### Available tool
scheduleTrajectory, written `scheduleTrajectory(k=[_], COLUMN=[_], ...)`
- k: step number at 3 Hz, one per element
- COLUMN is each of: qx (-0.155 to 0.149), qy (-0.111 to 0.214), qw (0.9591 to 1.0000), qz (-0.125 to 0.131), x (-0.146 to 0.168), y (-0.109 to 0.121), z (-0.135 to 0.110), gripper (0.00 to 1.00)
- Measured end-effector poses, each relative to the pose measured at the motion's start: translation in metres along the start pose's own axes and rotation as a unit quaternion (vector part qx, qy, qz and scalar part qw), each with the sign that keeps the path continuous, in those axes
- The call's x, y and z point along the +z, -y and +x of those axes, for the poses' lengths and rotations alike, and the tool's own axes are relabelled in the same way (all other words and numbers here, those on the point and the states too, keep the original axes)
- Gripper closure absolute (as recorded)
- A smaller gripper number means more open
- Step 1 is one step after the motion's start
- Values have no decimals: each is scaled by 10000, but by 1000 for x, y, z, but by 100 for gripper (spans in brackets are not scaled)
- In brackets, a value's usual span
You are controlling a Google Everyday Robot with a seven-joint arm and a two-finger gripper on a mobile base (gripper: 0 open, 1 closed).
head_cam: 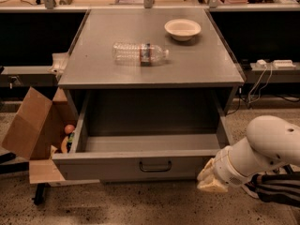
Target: Close top drawer
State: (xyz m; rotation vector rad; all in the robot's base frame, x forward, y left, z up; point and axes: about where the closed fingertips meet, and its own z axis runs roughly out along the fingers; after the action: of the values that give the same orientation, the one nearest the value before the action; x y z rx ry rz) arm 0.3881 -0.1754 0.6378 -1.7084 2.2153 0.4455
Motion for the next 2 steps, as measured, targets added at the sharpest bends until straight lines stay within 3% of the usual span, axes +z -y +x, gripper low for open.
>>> scheduleTrajectory(k=[1,2], qx=[0,-4], qy=[0,-1], qw=[10000,10000], qz=[0,1], x=[0,0], y=[0,0], z=[0,0], gripper=[0,0])
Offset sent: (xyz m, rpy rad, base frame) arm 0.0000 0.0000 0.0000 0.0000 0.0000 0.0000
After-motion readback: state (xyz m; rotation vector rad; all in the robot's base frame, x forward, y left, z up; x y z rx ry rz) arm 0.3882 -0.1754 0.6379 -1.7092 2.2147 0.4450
